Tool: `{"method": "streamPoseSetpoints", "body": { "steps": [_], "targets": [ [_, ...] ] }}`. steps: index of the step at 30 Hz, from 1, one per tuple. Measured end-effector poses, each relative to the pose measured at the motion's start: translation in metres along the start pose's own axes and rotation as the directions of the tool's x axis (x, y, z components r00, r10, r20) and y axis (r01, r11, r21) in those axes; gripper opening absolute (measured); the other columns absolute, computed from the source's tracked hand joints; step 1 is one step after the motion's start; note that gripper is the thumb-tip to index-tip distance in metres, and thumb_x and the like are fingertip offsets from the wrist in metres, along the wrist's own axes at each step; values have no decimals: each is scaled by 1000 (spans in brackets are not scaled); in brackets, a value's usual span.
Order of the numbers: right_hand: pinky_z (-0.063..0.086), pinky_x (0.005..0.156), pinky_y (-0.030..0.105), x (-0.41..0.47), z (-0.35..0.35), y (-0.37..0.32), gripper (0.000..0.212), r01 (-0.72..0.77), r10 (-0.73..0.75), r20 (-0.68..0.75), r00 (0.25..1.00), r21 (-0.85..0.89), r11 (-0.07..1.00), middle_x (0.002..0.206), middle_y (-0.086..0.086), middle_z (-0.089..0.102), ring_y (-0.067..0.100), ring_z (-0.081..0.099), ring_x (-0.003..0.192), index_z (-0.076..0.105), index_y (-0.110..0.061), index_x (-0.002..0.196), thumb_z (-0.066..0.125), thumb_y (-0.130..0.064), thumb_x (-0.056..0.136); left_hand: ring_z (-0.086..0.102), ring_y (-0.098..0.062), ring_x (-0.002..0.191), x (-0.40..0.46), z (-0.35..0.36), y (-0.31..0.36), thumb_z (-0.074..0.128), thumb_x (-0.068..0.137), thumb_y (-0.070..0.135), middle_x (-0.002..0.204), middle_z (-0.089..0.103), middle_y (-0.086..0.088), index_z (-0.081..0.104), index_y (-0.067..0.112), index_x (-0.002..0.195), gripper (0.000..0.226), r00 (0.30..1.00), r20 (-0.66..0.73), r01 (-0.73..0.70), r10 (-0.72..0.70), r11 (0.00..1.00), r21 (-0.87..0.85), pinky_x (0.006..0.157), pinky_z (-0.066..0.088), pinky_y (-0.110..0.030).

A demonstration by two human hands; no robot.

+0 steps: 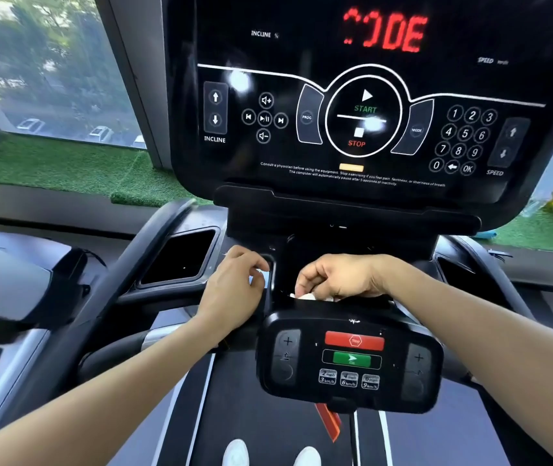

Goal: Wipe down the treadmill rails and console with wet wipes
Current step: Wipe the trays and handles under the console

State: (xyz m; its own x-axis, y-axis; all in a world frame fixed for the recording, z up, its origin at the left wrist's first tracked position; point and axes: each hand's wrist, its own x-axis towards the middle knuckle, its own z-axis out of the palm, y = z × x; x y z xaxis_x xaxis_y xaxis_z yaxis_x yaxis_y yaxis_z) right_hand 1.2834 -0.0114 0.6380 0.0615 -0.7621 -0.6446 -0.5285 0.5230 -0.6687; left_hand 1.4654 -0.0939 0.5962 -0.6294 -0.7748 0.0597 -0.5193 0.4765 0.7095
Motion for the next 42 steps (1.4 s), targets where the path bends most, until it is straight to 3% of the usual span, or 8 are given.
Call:
{"method": "streamPoseSetpoints", "body": {
  "steps": [8,11,14,17,21,28,39,42],
  "targets": [
    [47,57,16,-17,-3,-25,35,166,-83,-186,979,489,856,68,2,61,7,57,61,62,-5,84,38,21,81,53,2,81,6,-1,-4,52,91,9,95,50,16,62,25,94,19,995,-9,94,-97,984,-150,70,36,-4],
    [43,58,14,-5,1,-39,19,268,-150,-493,857,179,947,69,-1,61,6,53,61,67,-4,83,56,11,82,60,-5,85,13,-3,-9,53,93,11,96,61,4,61,26,94,17,981,-71,143,-180,923,-358,70,39,-5],
    [42,66,12,11,11,-44,16,188,-296,-625,722,-235,954,86,0,64,8,56,74,70,-8,91,58,-1,84,62,-14,85,20,-5,-11,53,94,14,96,64,-3,59,28,94,16,973,-109,133,-201,885,-445,78,49,-26],
    [48,86,31,23,17,-39,28,45,-335,-607,720,-442,896,108,3,62,20,59,97,69,-12,99,50,2,85,56,-2,79,23,-9,-9,55,93,12,101,60,1,59,25,99,15,983,-123,83,-139,922,-377,71,42,-12],
    [53,80,31,28,19,-22,21,-198,-56,-624,779,-330,923,110,7,62,25,63,94,66,-23,90,55,-6,86,55,0,80,18,-4,-11,55,91,6,102,56,3,59,23,100,19,990,-82,81,-116,934,-349,69,39,-3],
    [49,67,20,17,20,-21,19,-104,61,-416,907,-83,991,73,-7,64,9,61,74,74,-15,89,64,0,82,55,5,79,13,-2,-12,55,87,2,99,54,12,57,34,91,32,996,-23,69,-80,949,-308,70,37,-1],
    [37,58,21,8,16,-21,24,-127,131,-153,979,34,991,64,-2,54,8,45,58,66,-11,87,48,4,81,55,2,83,12,1,-14,56,88,7,95,49,16,55,34,87,27,996,64,74,-63,979,-188,79,39,-18],
    [42,62,24,5,10,-17,24,-50,96,-250,964,183,982,75,5,62,13,54,69,67,-11,79,49,6,82,54,3,82,12,1,-14,55,89,8,95,48,17,55,33,86,26,996,60,73,-64,982,-174,79,38,-18]
  ]
}}
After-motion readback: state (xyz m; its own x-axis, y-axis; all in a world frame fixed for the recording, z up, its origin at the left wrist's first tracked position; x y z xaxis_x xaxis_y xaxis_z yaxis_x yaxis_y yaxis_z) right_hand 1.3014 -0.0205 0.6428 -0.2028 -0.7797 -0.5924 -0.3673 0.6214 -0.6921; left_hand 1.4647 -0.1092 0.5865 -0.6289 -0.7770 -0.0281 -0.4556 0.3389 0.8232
